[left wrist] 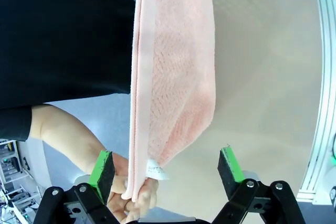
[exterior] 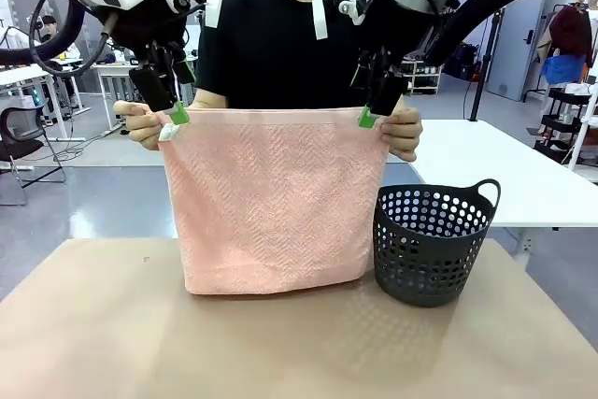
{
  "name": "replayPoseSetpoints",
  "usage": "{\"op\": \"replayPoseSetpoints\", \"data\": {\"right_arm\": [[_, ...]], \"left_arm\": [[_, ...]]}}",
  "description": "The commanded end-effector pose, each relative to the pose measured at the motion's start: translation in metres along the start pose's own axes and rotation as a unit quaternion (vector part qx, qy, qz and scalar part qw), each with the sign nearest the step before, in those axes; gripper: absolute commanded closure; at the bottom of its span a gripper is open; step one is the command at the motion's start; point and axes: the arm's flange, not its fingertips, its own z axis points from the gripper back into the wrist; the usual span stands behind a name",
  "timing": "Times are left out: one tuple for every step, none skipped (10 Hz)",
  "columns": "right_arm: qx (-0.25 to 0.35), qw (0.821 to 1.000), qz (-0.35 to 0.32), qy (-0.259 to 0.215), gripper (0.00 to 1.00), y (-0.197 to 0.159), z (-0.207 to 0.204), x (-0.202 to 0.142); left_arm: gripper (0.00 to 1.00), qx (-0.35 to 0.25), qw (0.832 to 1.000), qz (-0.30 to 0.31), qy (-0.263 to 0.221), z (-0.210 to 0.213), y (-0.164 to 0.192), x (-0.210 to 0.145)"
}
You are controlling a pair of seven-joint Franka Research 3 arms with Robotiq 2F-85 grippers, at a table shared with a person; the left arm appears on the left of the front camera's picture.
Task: Fold the towel.
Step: Release the end of the 100 cm Hotel Towel you were holding and grab the top end of the folded side.
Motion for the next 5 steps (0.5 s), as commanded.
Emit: {"op": "replayPoseSetpoints", "data": {"right_arm": [[0.000, 1.000, 0.015, -0.012, 0.00, -0.006, -0.007, -0.003], [0.010, 1.000, 0.010, -0.014, 0.00, -0.013, -0.008, -0.003], [0.006, 1.000, 0.007, -0.006, 0.00, -0.020, -0.008, -0.002], [0.013, 1.000, 0.002, -0.005, 0.00, -0.027, -0.012, -0.001], [0.024, 1.000, -0.005, -0.007, 0.00, -0.033, -0.019, -0.003]], "left_arm": [[0.00, 0.009, 1.000, -0.004, -0.005, -0.007, 0.003, -0.001], [0.00, 0.002, 1.000, -0.007, 0.004, -0.010, 0.010, -0.001], [0.00, -0.002, 1.000, -0.006, 0.013, -0.014, 0.018, 0.000], [0.00, -0.018, 1.000, -0.004, 0.015, -0.020, 0.026, 0.001], [0.00, -0.034, 0.999, 0.007, 0.012, -0.031, 0.035, 0.000]]}}
